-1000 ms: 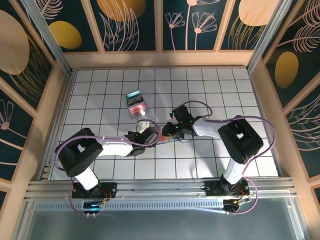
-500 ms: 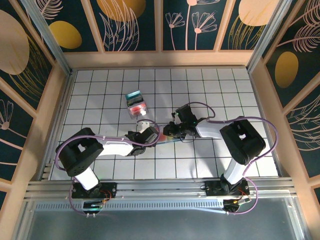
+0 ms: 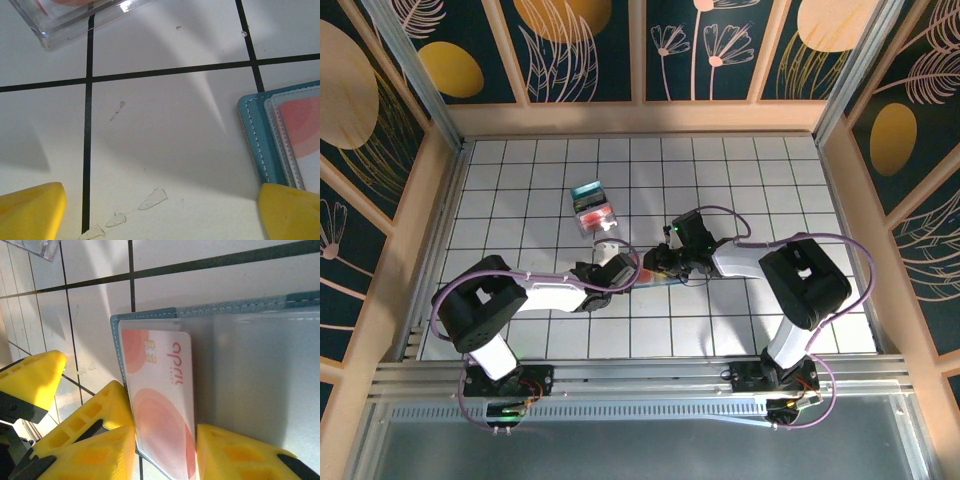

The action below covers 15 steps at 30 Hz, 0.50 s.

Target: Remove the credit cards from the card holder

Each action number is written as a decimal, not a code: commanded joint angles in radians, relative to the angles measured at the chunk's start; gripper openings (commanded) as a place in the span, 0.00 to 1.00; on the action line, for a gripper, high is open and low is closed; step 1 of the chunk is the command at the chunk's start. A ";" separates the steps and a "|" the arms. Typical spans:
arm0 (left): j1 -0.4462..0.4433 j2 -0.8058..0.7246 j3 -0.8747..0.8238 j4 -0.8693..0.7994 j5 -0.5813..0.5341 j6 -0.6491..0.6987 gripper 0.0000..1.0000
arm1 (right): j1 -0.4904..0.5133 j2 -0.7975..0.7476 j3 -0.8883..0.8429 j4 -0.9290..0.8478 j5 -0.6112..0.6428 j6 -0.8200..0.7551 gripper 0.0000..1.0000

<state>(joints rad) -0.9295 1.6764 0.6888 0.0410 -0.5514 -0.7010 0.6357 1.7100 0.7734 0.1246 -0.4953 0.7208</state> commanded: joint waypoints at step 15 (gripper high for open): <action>-0.002 0.030 0.003 -0.041 0.042 0.005 0.99 | 0.047 -0.004 -0.001 0.099 -0.031 0.047 0.27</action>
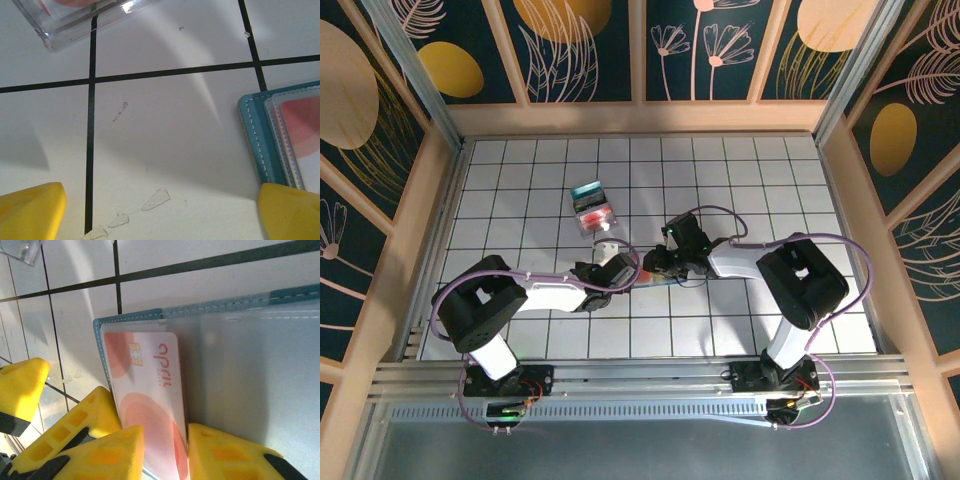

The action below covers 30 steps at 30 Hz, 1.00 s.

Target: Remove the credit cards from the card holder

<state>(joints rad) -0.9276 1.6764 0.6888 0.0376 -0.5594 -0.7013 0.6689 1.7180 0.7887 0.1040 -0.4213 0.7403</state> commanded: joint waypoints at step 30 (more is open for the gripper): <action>-0.005 0.031 0.015 -0.075 0.039 -0.012 0.99 | -0.047 -0.036 -0.090 0.305 -0.229 0.080 0.18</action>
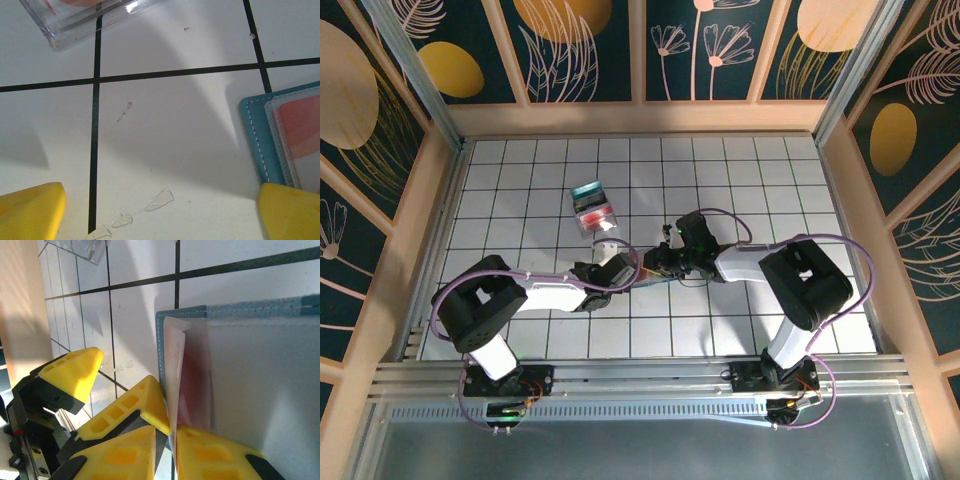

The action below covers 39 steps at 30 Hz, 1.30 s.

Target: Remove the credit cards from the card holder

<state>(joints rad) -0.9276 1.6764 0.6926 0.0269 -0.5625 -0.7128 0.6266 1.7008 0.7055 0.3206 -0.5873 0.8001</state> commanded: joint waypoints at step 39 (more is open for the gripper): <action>-0.005 0.073 0.022 -0.096 0.030 -0.027 0.99 | -0.074 -0.078 -0.044 -0.002 -0.029 -0.006 0.19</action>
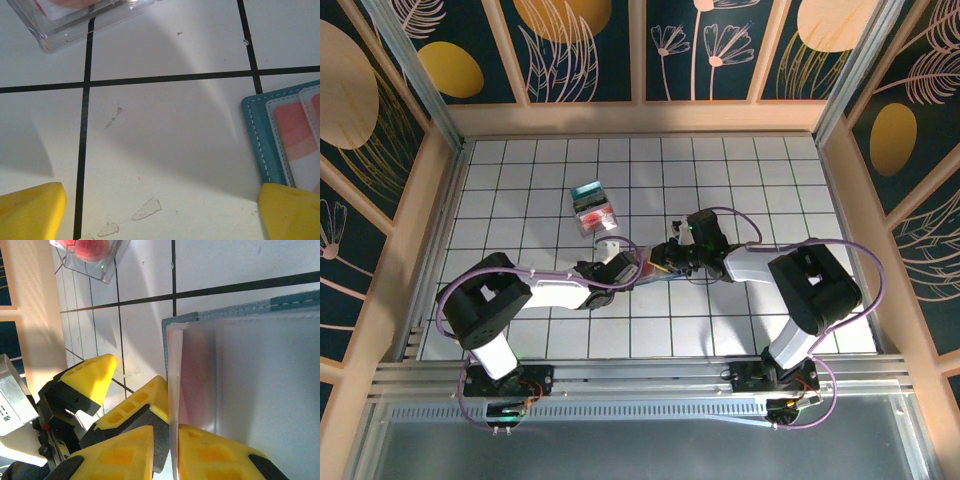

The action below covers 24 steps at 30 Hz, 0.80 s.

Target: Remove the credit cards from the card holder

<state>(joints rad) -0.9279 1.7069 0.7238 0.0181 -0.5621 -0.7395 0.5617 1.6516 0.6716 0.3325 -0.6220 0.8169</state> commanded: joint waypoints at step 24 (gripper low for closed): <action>-0.005 0.050 0.002 -0.099 0.025 0.000 0.99 | -0.034 -0.025 -0.021 0.005 -0.017 -0.009 0.23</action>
<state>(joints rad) -0.9279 1.7107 0.7303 0.0097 -0.5625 -0.7464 0.5594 1.6516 0.6708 0.3244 -0.6216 0.8112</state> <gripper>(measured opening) 0.988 0.232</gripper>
